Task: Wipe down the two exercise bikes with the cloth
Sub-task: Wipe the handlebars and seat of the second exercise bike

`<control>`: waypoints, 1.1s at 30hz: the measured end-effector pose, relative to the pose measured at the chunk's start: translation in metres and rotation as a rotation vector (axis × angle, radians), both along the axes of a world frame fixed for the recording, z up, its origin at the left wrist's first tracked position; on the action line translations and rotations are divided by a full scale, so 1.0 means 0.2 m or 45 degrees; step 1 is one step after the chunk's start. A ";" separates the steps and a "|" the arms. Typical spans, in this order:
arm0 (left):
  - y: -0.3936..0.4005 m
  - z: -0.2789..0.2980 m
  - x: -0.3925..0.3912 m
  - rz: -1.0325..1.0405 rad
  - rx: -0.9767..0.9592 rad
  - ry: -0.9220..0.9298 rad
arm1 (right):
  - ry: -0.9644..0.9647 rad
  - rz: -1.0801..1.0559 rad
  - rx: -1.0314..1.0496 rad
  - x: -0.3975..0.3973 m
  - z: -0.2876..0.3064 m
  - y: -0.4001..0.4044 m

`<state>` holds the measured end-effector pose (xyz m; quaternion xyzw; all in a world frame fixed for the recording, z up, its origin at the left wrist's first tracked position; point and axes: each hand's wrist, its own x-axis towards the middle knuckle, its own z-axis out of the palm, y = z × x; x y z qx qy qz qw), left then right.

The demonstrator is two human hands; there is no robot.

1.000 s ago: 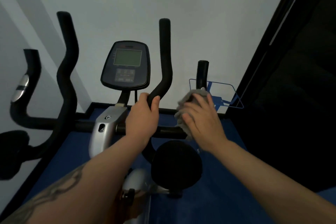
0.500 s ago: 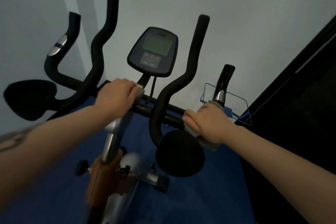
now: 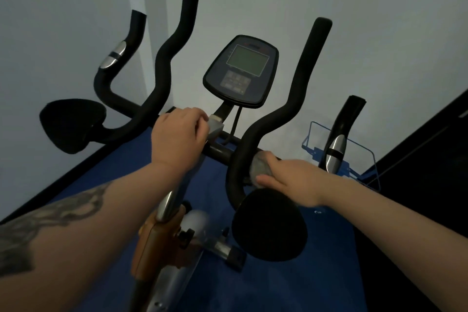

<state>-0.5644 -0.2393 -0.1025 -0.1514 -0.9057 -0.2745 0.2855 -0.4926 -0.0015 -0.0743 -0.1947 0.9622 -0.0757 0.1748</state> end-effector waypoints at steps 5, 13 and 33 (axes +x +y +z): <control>0.01 0.01 0.02 0.069 0.013 -0.073 | -0.075 -0.079 -0.173 -0.04 -0.02 -0.05; -0.04 -0.05 0.06 -0.057 0.165 -0.081 | 0.093 -0.015 0.133 0.00 0.00 0.01; -0.03 -0.09 0.07 0.084 0.394 -0.087 | 0.298 -0.527 -0.495 0.01 0.00 -0.02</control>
